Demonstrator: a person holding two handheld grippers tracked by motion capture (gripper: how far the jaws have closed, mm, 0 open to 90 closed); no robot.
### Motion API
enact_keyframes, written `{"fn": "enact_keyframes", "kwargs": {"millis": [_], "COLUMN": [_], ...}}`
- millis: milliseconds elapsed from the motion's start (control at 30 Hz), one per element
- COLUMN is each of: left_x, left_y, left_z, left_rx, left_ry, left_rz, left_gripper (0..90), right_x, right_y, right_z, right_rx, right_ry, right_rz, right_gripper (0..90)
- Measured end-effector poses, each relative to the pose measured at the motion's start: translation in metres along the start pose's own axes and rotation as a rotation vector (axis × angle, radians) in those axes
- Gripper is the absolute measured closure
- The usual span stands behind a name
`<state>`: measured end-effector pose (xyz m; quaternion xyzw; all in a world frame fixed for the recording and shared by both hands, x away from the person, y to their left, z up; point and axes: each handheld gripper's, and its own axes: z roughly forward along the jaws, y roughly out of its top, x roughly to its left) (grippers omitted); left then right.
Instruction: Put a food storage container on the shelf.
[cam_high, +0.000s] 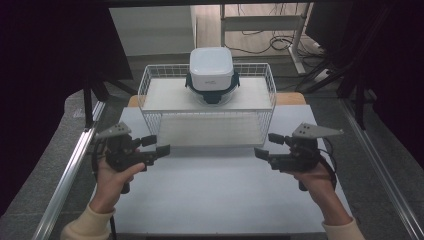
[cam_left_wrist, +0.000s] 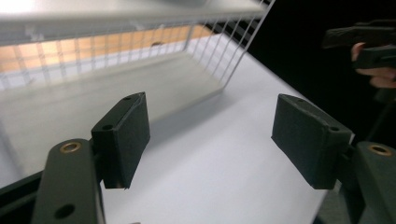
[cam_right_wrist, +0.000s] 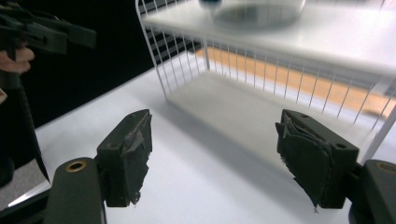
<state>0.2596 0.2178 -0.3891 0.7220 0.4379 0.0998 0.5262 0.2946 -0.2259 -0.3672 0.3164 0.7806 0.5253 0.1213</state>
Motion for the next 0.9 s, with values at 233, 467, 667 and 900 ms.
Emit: {"fn": "enact_keyframes", "kwargs": {"millis": [233, 467, 667, 900], "left_x": [0.011, 0.020, 0.016, 0.022], "left_y": [-0.043, -0.058, -0.059, -0.061], "left_z": [0.017, 0.028, 0.031, 0.031], "left_rx": [0.073, 0.106, 0.120, 0.121], "left_ry": [0.049, 0.070, 0.069, 0.077], "left_rz": [-0.026, -0.046, -0.016, -0.031], "left_gripper": [27.9, 28.9, 28.7, 28.6], "right_x": [-0.002, -0.009, -0.011, -0.011], "right_y": [-0.047, -0.068, -0.073, -0.073], "right_z": [0.013, 0.021, 0.018, 0.018], "right_rx": [0.068, 0.127, 0.124, 0.115], "right_ry": [-0.004, -0.009, -0.017, -0.027], "right_rz": [0.047, 0.083, 0.098, 0.092], "right_gripper": [26.2, 26.2, 26.2, 23.4]}}
